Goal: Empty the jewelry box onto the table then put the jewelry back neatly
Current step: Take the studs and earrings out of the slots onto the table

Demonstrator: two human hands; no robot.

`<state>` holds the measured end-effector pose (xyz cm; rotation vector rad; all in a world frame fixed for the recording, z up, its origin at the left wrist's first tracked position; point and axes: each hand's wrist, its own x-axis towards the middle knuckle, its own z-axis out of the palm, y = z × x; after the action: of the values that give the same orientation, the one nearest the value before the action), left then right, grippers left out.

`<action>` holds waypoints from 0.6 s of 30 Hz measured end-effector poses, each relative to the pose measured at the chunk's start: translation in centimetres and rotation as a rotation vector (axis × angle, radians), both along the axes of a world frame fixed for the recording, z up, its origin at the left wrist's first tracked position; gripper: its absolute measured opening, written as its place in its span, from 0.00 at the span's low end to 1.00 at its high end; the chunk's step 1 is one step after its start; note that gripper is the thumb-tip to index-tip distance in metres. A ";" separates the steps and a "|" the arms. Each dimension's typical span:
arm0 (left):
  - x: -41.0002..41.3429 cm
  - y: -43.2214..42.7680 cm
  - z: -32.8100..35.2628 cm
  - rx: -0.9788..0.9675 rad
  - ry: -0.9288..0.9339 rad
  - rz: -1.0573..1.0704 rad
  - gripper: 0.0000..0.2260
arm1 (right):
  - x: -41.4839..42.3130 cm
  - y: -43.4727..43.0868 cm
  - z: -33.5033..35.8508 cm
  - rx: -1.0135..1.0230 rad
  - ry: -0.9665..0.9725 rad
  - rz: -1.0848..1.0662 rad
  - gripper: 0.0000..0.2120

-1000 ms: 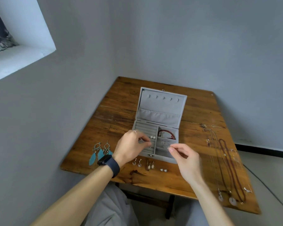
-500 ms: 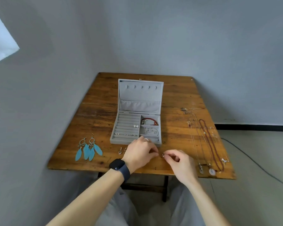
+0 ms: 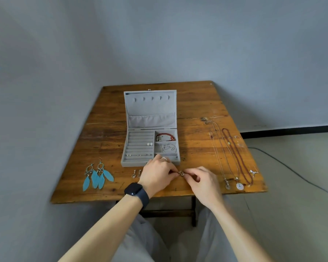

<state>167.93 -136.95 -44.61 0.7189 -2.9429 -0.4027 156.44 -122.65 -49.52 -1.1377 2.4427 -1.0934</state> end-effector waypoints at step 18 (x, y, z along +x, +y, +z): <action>-0.1 0.2 -0.7 -0.043 -0.003 0.006 0.13 | 0.1 0.0 0.2 0.021 0.007 -0.002 0.10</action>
<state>167.81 -136.72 -45.33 0.7237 -2.9415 -0.3376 156.53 -122.68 -49.30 -1.1356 2.4552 -1.0628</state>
